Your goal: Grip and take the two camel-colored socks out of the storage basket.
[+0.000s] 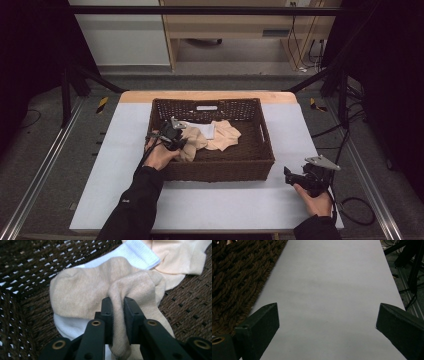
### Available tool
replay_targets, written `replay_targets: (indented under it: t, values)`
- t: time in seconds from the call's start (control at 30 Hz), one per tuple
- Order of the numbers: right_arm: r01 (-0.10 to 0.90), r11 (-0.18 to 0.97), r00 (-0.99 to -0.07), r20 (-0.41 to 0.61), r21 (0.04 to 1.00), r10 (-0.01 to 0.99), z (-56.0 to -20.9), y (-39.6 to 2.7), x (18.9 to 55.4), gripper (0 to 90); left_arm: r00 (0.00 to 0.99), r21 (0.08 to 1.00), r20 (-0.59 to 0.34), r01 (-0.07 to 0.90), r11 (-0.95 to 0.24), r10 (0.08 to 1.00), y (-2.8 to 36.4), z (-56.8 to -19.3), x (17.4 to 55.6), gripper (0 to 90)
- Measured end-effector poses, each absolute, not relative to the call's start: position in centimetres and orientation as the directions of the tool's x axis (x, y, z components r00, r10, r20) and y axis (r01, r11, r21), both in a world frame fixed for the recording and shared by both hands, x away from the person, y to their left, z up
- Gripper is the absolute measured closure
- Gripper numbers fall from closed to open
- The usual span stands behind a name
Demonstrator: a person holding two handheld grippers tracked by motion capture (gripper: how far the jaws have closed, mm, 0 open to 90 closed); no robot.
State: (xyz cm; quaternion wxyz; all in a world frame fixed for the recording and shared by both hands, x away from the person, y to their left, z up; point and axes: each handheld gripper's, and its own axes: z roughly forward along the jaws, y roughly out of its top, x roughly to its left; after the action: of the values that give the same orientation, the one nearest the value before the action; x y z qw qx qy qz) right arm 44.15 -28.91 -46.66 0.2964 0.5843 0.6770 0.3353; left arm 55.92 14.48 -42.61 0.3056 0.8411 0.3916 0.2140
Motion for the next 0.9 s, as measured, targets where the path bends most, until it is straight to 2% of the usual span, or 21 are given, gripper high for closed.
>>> replay_targets:
  t: [0.5, 0.67, 0.9]
  values:
    - [0.591, 0.087, -0.13, -0.012, 0.802, 0.991, -46.6, -29.1, 44.2, 4.9, 0.581, 0.834, 0.042, 0.427, -0.348, 0.813, 15.4, -40.8, 55.3, 82.0]
    - [0.584, 0.083, -0.129, -0.008, 0.807, 0.992, -46.6, -29.1, 44.1, 4.9, 0.564, 0.897, -0.012, 0.371, -0.241, 0.825, 15.9, -39.7, 55.0, 81.9]
    - [0.579, 0.082, -0.13, -0.008, 0.811, 0.992, -46.5, -29.1, 44.1, 4.8, 0.557, 0.94, -0.008, 0.288, -0.184, 0.83, 16.4, -37.5, 54.0, 81.8]
